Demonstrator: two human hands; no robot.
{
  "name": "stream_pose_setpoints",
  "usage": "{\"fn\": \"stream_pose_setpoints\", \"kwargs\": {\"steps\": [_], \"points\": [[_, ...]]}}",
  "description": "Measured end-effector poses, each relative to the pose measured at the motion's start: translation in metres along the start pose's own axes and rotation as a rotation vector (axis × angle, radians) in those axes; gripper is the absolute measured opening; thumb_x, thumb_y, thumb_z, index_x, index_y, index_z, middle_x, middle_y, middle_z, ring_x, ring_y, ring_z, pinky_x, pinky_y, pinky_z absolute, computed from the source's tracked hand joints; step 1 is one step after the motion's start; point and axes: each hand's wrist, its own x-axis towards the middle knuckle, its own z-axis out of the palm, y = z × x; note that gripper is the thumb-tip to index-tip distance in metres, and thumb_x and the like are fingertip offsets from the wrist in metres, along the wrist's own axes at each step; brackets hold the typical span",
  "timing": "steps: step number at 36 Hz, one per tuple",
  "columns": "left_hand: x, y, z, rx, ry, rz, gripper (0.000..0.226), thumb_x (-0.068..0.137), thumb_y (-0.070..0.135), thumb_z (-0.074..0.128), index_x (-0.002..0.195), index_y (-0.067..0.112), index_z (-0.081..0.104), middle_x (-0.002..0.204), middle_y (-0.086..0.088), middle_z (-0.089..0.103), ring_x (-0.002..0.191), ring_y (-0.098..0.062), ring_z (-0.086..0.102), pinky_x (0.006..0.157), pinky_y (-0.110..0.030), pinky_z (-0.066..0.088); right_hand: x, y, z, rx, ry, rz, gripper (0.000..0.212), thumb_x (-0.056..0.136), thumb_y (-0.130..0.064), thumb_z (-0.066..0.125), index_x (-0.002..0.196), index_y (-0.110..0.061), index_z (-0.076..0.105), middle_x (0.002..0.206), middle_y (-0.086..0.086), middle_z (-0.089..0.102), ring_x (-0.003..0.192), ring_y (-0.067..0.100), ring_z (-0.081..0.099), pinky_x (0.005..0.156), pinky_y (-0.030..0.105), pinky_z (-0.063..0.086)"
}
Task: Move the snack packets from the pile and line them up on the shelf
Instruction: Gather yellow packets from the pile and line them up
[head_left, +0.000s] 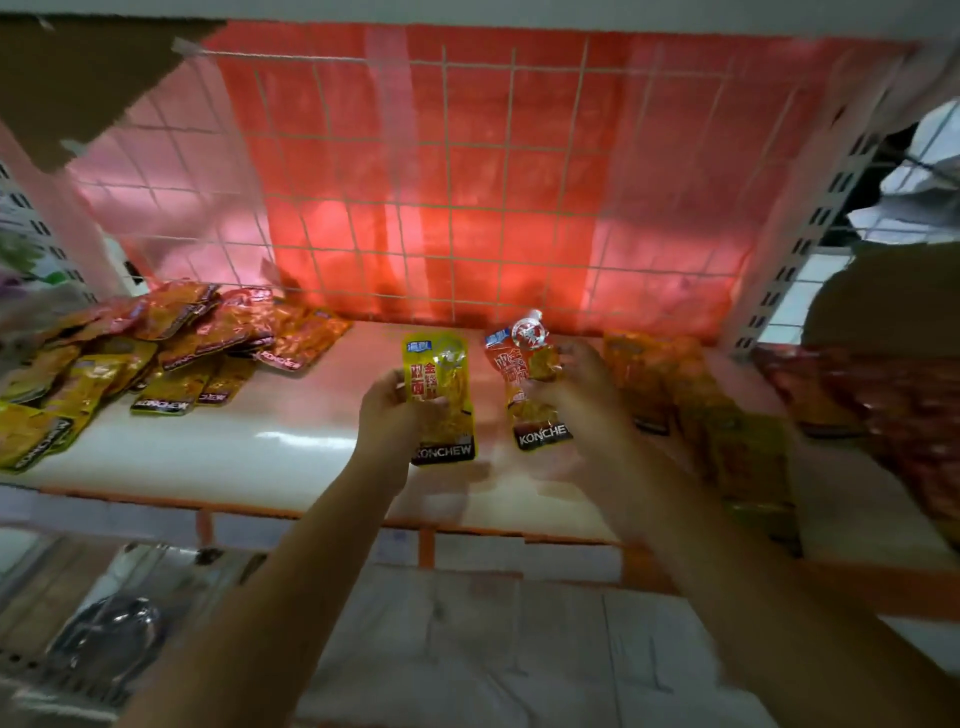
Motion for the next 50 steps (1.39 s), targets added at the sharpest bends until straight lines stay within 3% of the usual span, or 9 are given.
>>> {"fn": "stream_pose_setpoints", "kwargs": {"steps": [7, 10, 14, 20, 25, 29, 32, 37, 50], "points": [[-0.019, -0.017, 0.068, -0.038, -0.095, -0.022, 0.036, 0.057, -0.008, 0.065, 0.086, 0.014, 0.06, 0.079, -0.009, 0.065, 0.067, -0.025, 0.063, 0.07, -0.04, 0.055, -0.008, 0.001, -0.072, -0.058, 0.07, -0.021, 0.052, 0.073, 0.006, 0.071, 0.119, -0.009, 0.052, 0.104, 0.009, 0.062, 0.092, 0.02, 0.059, 0.077, 0.033, 0.05], [-0.023, -0.019, 0.092, -0.038, -0.133, -0.045, 0.038, 0.063, -0.012, 0.062, 0.093, 0.01, 0.058, 0.081, -0.009, 0.064, 0.07, -0.024, 0.063, 0.069, -0.037, 0.055, -0.012, -0.001, -0.098, -0.062, 0.116, -0.049, 0.051, 0.075, 0.006, 0.07, 0.12, -0.007, 0.051, 0.105, 0.009, 0.06, 0.089, 0.018, 0.058, 0.069, 0.026, 0.048], [-0.026, -0.015, 0.123, 0.002, -0.178, -0.046, 0.039, 0.071, -0.021, 0.054, 0.098, 0.008, 0.055, 0.084, -0.009, 0.062, 0.078, -0.027, 0.061, 0.072, -0.039, 0.053, -0.013, -0.001, -0.126, -0.067, 0.163, -0.06, 0.049, 0.074, 0.004, 0.072, 0.115, -0.012, 0.052, 0.109, 0.012, 0.063, 0.096, 0.025, 0.062, 0.082, 0.036, 0.051], [-0.023, -0.016, 0.163, 0.065, -0.212, -0.027, 0.057, 0.072, -0.024, 0.051, 0.124, 0.0, 0.046, 0.081, -0.004, 0.059, 0.079, -0.026, 0.059, 0.07, -0.036, 0.05, -0.01, -0.001, -0.162, -0.039, 0.245, -0.066, 0.048, 0.075, 0.004, 0.071, 0.115, -0.016, 0.054, 0.099, -0.002, 0.061, 0.087, 0.012, 0.059, 0.062, 0.018, 0.043], [-0.01, -0.029, 0.187, 0.506, -0.271, 0.006, 0.082, 0.084, 0.006, 0.062, 0.148, 0.019, 0.012, 0.12, -0.008, 0.059, 0.104, -0.028, 0.059, 0.09, -0.04, 0.05, -0.005, 0.006, -0.18, -0.032, 0.293, -0.043, 0.051, 0.075, 0.006, 0.069, 0.12, -0.012, 0.053, 0.109, 0.004, 0.06, 0.094, 0.016, 0.058, 0.065, 0.019, 0.045], [-0.008, -0.031, 0.199, 0.664, -0.293, 0.07, 0.074, 0.086, 0.036, 0.052, 0.148, 0.015, 0.019, 0.124, -0.007, 0.055, 0.11, -0.027, 0.055, 0.096, -0.041, 0.046, -0.001, 0.008, -0.189, -0.023, 0.287, -0.05, 0.049, 0.074, 0.01, 0.069, 0.117, -0.007, 0.054, 0.103, 0.006, 0.061, 0.085, 0.013, 0.059, 0.062, 0.018, 0.047], [-0.003, -0.034, 0.206, 0.94, -0.296, 0.238, 0.065, 0.093, 0.02, 0.047, 0.148, 0.016, 0.013, 0.115, -0.012, 0.057, 0.105, -0.032, 0.057, 0.087, -0.04, 0.047, 0.0, 0.011, -0.193, -0.014, 0.291, -0.052, 0.047, 0.073, 0.009, 0.07, 0.114, -0.008, 0.053, 0.099, 0.005, 0.061, 0.081, 0.011, 0.059, 0.06, 0.017, 0.045], [-0.002, -0.032, 0.211, 1.421, -0.283, 0.269, 0.065, 0.096, 0.024, 0.042, 0.149, 0.012, 0.007, 0.124, -0.018, 0.051, 0.113, -0.034, 0.052, 0.09, -0.038, 0.041, 0.0, 0.015, -0.2, -0.026, 0.284, -0.063, 0.051, 0.073, 0.007, 0.071, 0.119, -0.006, 0.052, 0.109, 0.009, 0.06, 0.091, 0.016, 0.059, 0.059, 0.015, 0.044], [-0.008, -0.025, 0.2, 1.535, -0.241, 0.398, 0.051, 0.096, 0.044, 0.039, 0.141, 0.022, 0.031, 0.126, -0.012, 0.048, 0.114, -0.031, 0.051, 0.088, -0.036, 0.042, -0.009, 0.019, -0.214, 0.002, 0.311, -0.036, 0.055, 0.077, 0.007, 0.068, 0.126, -0.008, 0.05, 0.113, 0.006, 0.058, 0.089, 0.012, 0.058, 0.061, 0.015, 0.045]]}}
